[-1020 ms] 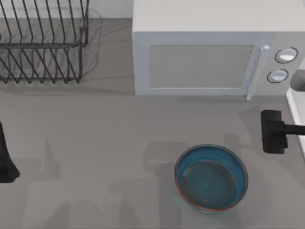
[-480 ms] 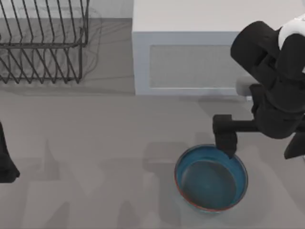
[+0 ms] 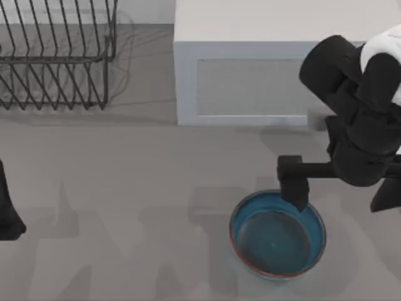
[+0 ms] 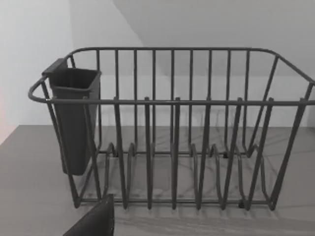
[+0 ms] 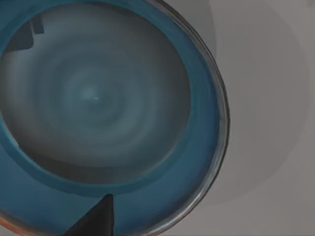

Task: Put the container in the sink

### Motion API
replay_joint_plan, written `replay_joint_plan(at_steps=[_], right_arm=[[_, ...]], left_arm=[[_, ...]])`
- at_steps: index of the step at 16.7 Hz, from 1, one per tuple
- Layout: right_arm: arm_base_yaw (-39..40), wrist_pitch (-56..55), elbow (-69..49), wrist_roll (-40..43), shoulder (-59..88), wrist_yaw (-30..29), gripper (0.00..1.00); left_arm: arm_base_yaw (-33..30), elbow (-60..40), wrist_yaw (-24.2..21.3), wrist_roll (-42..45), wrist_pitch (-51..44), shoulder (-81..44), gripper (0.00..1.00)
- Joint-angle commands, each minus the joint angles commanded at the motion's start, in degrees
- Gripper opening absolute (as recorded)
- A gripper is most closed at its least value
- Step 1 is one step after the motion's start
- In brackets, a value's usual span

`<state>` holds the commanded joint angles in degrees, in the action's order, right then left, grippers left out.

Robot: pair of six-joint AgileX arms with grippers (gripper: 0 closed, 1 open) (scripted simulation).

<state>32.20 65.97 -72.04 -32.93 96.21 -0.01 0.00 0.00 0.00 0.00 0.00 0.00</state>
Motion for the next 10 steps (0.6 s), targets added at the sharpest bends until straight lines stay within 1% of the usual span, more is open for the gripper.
replay_joint_plan(at_steps=[6,8,10], right_arm=[[0.24,-16.05,10.26,-0.27,5.09,-0.02,1.00],[0.34,-19.47,12.76,-0.39,6.39,-0.02,1.00],[0.36,-20.45,13.58,-0.41,6.73,-0.02,1.00]], left_arm=[[0.00,0.00,0.00,0.00,0.00,0.00,1.00],[0.00,0.00,0.00,0.00,0.00,0.00,1.00],[0.00,0.00,0.00,0.00,0.00,0.00,1.00]])
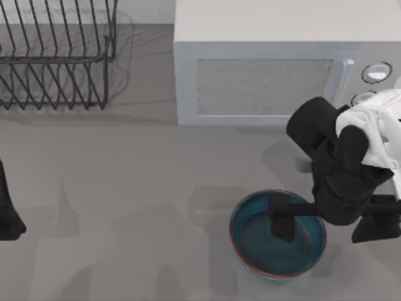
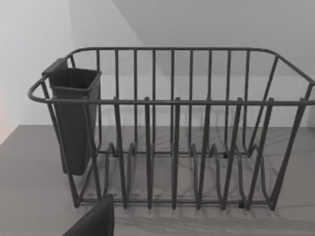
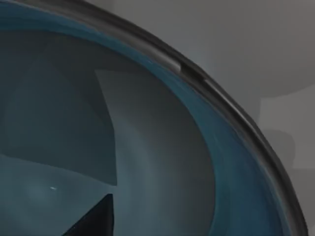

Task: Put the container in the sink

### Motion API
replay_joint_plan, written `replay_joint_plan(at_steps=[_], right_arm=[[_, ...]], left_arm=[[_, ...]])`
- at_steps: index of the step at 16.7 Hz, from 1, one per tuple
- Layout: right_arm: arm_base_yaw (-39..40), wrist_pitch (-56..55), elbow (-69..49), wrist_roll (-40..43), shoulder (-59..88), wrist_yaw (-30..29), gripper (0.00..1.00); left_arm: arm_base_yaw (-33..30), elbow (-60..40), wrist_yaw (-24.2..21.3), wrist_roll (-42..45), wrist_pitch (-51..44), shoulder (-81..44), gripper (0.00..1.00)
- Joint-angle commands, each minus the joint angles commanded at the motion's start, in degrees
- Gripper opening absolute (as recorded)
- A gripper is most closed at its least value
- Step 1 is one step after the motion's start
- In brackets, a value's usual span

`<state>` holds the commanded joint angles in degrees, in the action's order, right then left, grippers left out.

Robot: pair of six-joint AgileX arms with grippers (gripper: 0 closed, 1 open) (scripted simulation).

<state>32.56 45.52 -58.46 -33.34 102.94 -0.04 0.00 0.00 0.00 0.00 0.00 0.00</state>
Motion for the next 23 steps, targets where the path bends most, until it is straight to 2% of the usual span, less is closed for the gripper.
replay_joint_plan(at_steps=[3,16,23], right_arm=[[0.00,0.00,0.00,0.00,0.00,0.00,1.00],[0.00,0.00,0.00,0.00,0.00,0.00,0.02],[0.00,0.00,0.00,0.00,0.00,0.00,0.00]], left_arm=[[0.00,0.00,0.00,0.00,0.00,0.00,1.00],[0.00,0.00,0.00,0.00,0.00,0.00,1.00],[0.00,0.00,0.00,0.00,0.00,0.00,1.00]])
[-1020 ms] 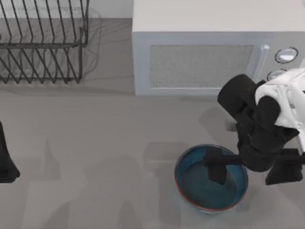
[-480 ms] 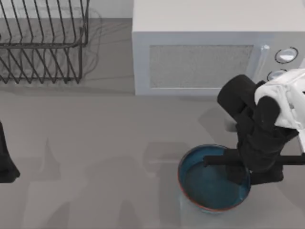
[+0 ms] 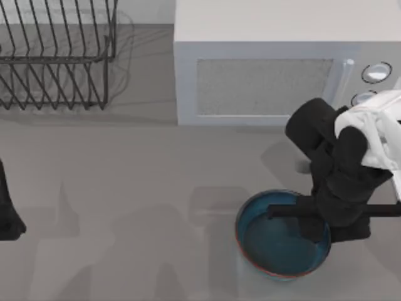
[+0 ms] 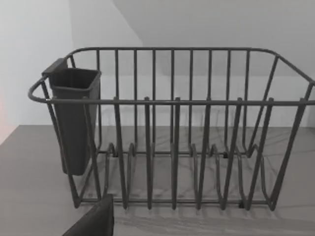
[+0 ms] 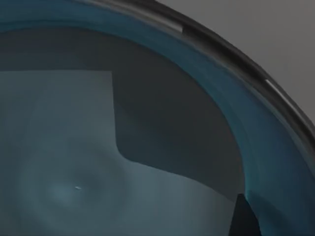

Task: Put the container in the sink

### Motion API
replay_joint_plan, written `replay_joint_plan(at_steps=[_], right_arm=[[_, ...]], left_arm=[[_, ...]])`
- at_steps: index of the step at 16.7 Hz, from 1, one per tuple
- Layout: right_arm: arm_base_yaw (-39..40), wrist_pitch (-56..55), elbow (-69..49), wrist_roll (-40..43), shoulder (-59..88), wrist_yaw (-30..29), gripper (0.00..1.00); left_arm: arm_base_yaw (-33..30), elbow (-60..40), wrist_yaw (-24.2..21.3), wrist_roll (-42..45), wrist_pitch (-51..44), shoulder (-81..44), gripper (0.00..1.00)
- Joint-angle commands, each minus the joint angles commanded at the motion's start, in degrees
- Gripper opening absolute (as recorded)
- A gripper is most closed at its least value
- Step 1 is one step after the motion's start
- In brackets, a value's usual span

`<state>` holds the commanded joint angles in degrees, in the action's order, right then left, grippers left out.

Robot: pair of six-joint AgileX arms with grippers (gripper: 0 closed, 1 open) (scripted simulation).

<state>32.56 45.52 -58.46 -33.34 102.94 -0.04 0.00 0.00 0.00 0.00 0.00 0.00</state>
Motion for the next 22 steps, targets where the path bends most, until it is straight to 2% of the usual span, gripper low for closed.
replay_joint_plan(at_steps=[6,12,15,22], right_arm=[[0.17,4.28,-4.13,-0.03,-0.74,-0.05,0.00],[-0.05,25.52,-18.85,0.06,-4.50,-0.02,0.00],[-0.27,32.56,-24.95,0.33,-6.85,-0.02,0.00],[-0.15,34.03,-26.38,0.39,-7.57,0.01,0.00]], left_arm=[[0.00,0.00,0.00,0.00,0.00,0.00,1.00],[0.00,0.00,0.00,0.00,0.00,0.00,1.00],[0.00,0.00,0.00,0.00,0.00,0.00,1.00],[0.00,0.00,0.00,0.00,0.00,0.00,1.00]])
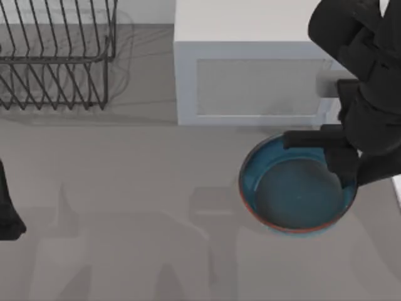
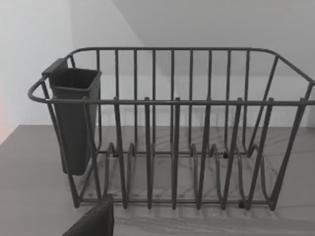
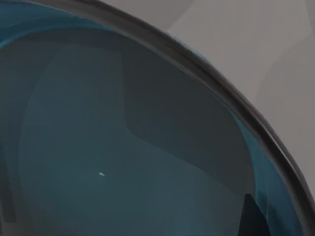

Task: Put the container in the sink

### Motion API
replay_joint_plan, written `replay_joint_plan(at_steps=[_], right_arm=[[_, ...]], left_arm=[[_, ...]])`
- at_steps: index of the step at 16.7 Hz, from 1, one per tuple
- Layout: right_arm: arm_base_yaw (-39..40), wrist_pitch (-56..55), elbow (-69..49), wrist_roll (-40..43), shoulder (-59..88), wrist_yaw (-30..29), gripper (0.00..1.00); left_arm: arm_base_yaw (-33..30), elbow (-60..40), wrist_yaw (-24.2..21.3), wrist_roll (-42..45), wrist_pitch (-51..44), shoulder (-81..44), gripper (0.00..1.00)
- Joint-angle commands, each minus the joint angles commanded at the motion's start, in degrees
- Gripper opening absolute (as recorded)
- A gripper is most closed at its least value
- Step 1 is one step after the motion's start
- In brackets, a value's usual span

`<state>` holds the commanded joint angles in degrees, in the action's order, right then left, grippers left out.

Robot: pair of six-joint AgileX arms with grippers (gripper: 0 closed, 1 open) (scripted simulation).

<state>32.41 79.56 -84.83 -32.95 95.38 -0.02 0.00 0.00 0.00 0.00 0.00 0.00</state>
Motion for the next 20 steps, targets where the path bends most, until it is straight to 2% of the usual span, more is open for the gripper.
replay_joint_plan(at_steps=[4,8,14,20], right_arm=[[-1.79,-5.90,0.02,2.12,-3.04,0.08,0.00],[-7.07,-21.32,1.92,6.61,-7.16,1.22,0.00],[-21.97,-59.07,12.65,16.04,-9.99,6.33,0.00],[-41.03,-97.71,30.73,25.58,-9.46,15.28,0.00]], left_arm=[[0.00,0.00,0.00,0.00,0.00,0.00,1.00],[0.00,0.00,0.00,0.00,0.00,0.00,1.00],[0.00,0.00,0.00,0.00,0.00,0.00,1.00],[0.00,0.00,0.00,0.00,0.00,0.00,1.00]])
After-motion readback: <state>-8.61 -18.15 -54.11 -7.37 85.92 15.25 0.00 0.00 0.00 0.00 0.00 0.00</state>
